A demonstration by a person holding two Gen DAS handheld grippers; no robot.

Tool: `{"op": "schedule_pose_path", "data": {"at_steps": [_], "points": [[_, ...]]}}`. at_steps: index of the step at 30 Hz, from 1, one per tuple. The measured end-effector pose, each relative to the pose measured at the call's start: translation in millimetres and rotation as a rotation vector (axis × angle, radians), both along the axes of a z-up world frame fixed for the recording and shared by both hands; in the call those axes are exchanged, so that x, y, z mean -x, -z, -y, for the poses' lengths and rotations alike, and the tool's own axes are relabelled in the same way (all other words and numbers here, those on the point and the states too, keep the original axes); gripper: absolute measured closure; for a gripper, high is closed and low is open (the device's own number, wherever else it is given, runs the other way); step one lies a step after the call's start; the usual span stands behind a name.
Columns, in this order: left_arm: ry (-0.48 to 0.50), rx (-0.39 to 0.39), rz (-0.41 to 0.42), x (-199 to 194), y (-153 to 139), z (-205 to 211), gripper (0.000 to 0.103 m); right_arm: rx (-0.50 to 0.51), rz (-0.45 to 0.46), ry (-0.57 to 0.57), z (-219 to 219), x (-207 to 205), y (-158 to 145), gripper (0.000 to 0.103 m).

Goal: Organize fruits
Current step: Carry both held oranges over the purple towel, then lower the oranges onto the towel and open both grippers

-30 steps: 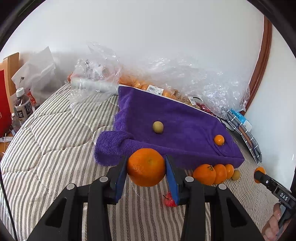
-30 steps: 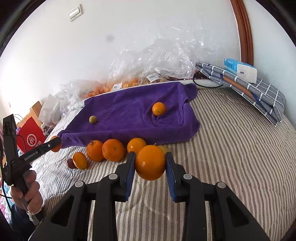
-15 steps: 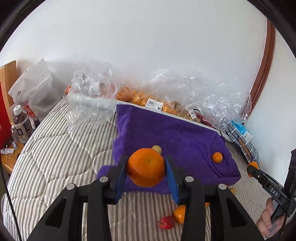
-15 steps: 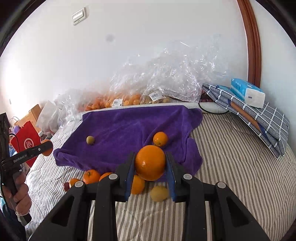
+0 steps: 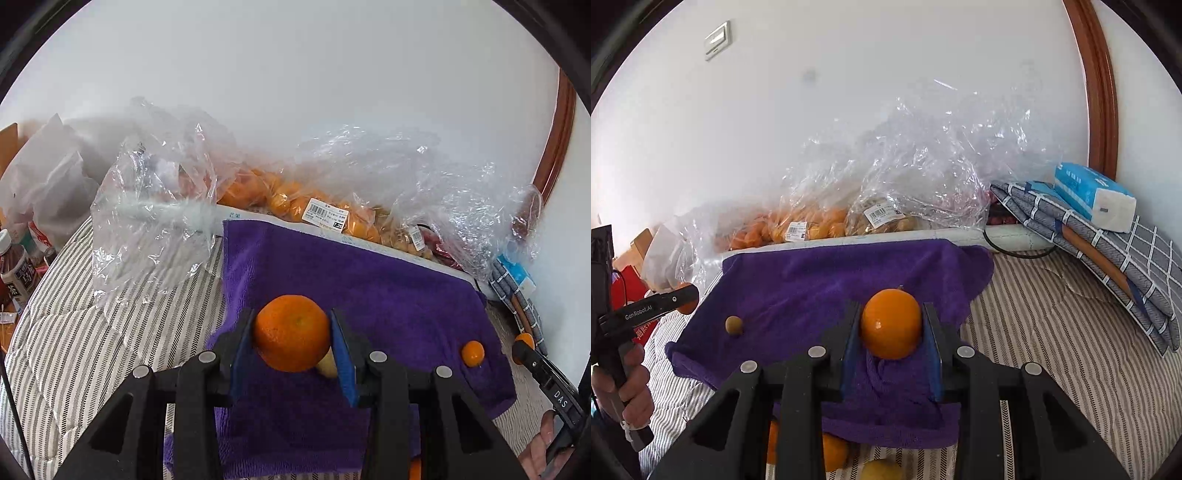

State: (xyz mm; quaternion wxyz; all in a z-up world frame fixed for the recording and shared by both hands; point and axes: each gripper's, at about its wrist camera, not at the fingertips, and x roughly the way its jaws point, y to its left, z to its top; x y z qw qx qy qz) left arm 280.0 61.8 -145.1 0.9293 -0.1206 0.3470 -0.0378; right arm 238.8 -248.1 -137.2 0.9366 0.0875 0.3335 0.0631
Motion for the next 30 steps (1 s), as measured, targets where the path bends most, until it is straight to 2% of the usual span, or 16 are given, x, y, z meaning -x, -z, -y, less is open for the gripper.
{"op": "schedule_pose_path", "data": {"at_steps": [5,13,20,24,30], "points": [[0.005,-0.007,-0.022,-2,17,0,0.065,0.033,-0.043,-0.008,-3,-7,16,0.072],[-0.006,-0.033,0.007,-3,21,4,0.065,0.045,-0.058,-0.003,-7,-7,26,0.072],[-0.014,-0.001,0.011,0,21,1,0.065,0.047,-0.071,0.022,-3,-8,28,0.071],[-0.016,-0.018,0.011,0,21,3,0.065,0.039,-0.069,0.036,0,-8,29,0.071],[-0.015,-0.026,0.009,0,21,5,0.065,0.024,-0.039,0.033,0,-3,25,0.052]]}}
